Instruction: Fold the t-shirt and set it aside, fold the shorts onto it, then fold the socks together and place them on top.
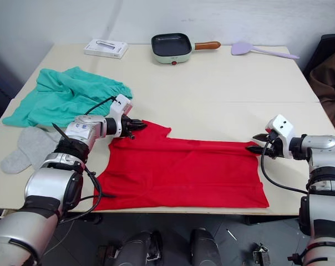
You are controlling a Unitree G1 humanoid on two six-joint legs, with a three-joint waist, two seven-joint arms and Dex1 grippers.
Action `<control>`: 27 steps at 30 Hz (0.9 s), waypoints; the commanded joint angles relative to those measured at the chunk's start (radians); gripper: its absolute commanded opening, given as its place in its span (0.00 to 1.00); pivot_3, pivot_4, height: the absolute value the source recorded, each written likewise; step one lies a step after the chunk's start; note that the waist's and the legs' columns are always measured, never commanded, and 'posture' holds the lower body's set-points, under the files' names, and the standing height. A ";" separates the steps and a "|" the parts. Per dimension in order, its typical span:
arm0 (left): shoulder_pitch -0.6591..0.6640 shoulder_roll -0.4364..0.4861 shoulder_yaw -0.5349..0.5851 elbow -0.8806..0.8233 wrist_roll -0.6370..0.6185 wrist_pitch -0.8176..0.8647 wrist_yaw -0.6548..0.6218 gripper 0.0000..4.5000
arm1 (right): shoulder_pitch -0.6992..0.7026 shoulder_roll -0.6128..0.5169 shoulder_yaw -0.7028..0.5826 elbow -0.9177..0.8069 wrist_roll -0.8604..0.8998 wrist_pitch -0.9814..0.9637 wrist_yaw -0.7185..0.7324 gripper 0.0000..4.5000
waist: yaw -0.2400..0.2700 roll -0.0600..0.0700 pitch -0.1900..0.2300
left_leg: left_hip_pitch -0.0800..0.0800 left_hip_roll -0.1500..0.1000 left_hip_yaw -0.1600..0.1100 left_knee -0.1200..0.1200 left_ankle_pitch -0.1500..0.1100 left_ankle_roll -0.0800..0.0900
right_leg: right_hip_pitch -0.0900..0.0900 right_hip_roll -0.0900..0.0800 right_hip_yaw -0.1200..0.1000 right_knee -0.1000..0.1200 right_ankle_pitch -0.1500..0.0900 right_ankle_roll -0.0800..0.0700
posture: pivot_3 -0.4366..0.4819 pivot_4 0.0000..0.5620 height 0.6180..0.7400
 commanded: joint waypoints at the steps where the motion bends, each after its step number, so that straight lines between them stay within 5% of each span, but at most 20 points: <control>1: 0.021 0.000 -0.008 -0.008 0.016 -0.007 -0.011 0.00 | -0.014 -0.010 -0.017 -0.013 0.021 -0.005 0.022 0.41 | 0.000 0.000 0.000 | 0.000 0.000 0.000 0.000 0.000 0.000 | 0.000 0.000 0.000 0.000 0.000 0.000 | 0.48 0.27 1.00; 6: 0.035 0.000 -0.010 -0.018 0.019 -0.017 -0.014 0.00 | -0.006 -0.011 -0.020 -0.017 0.023 -0.014 0.018 0.01 | 0.000 0.000 0.000 | 0.000 0.000 0.000 0.000 0.000 0.000 | 0.000 0.000 0.000 0.000 0.000 0.000 | 0.48 0.27 1.00; 13: 0.078 0.015 0.008 -0.068 0.007 -0.119 -0.021 0.00 | 0.013 -0.019 -0.039 -0.055 0.047 -0.079 0.020 0.01 | -0.001 0.000 0.000 | 0.000 0.000 0.000 0.000 0.000 0.000 | 0.000 0.000 0.000 0.000 0.000 0.000 | 0.48 0.27 1.00; 27: 0.429 0.204 0.058 -0.487 -0.011 -0.904 -0.149 0.00 | 0.287 -0.021 -0.155 -0.218 0.146 -0.584 -0.079 0.01 | 0.000 0.000 0.000 | 0.001 0.000 -0.001 0.000 -0.001 0.001 | 0.001 -0.003 0.001 -0.004 0.000 0.000 | 0.48 0.27 1.00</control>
